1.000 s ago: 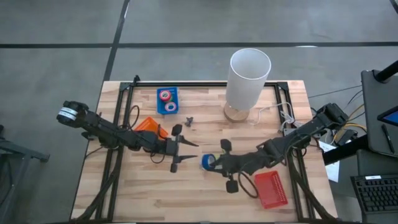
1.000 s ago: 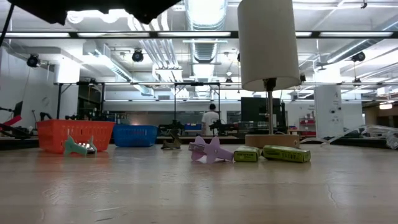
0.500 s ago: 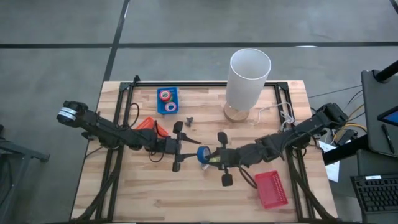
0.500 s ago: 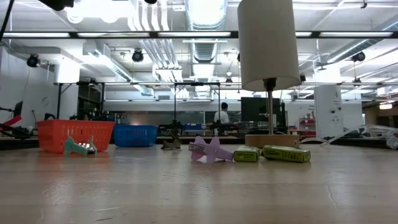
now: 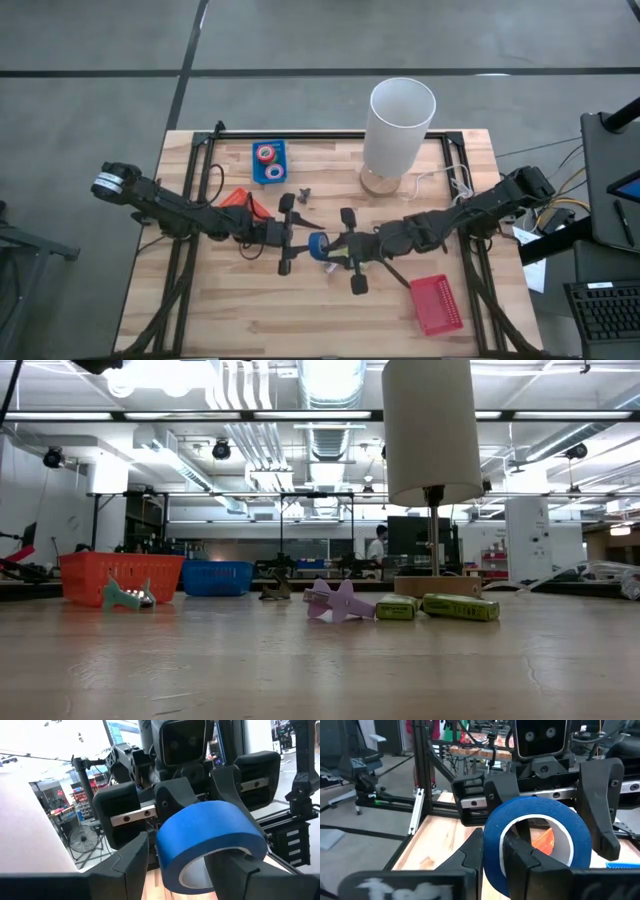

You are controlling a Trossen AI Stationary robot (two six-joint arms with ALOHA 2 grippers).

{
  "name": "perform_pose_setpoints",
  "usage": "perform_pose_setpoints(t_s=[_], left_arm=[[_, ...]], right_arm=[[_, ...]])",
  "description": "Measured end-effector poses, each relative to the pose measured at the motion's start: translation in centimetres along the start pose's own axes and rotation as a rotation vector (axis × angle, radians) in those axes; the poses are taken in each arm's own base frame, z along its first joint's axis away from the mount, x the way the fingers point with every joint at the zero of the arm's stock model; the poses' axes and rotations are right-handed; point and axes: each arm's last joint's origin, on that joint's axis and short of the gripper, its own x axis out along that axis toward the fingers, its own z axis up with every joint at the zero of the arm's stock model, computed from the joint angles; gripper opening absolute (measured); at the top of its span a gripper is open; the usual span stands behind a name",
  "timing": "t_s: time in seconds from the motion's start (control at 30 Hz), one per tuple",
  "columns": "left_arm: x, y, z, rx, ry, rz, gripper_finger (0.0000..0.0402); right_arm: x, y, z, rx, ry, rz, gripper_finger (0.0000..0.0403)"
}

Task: Pick and place Stapler, Stapler remover, tape
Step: Stack the blue tape on top of the pink tape into the blue bin

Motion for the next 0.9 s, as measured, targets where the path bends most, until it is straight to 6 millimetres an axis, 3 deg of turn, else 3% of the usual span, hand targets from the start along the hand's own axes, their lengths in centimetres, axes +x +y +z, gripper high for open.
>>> perform_pose_setpoints(t_s=[0.2, 0.6, 0.73, 0.9], left_arm=[[0.0, 0.0, 0.0, -0.013, -0.004, -0.006, 0.0167], [0.0, 0.0, -0.3, -0.008, 0.031, 0.012, 0.0045], [-0.1, 0.0, -0.8, -0.008, 0.089, 0.044, 0.0043], [-0.2, -0.1, -1.5, -0.031, 0.176, 0.066, 0.0064]], right_arm=[[0.0, -0.2, 0.0, 0.002, -0.007, -0.005, 0.0052], [0.2, -0.1, -0.5, 0.024, 0.012, -0.007, 0.0054], [0.1, -0.2, -1.0, 0.029, 0.069, -0.025, 0.0067], [0.0, -0.2, -1.7, 0.056, 0.151, -0.042, 0.0113]])
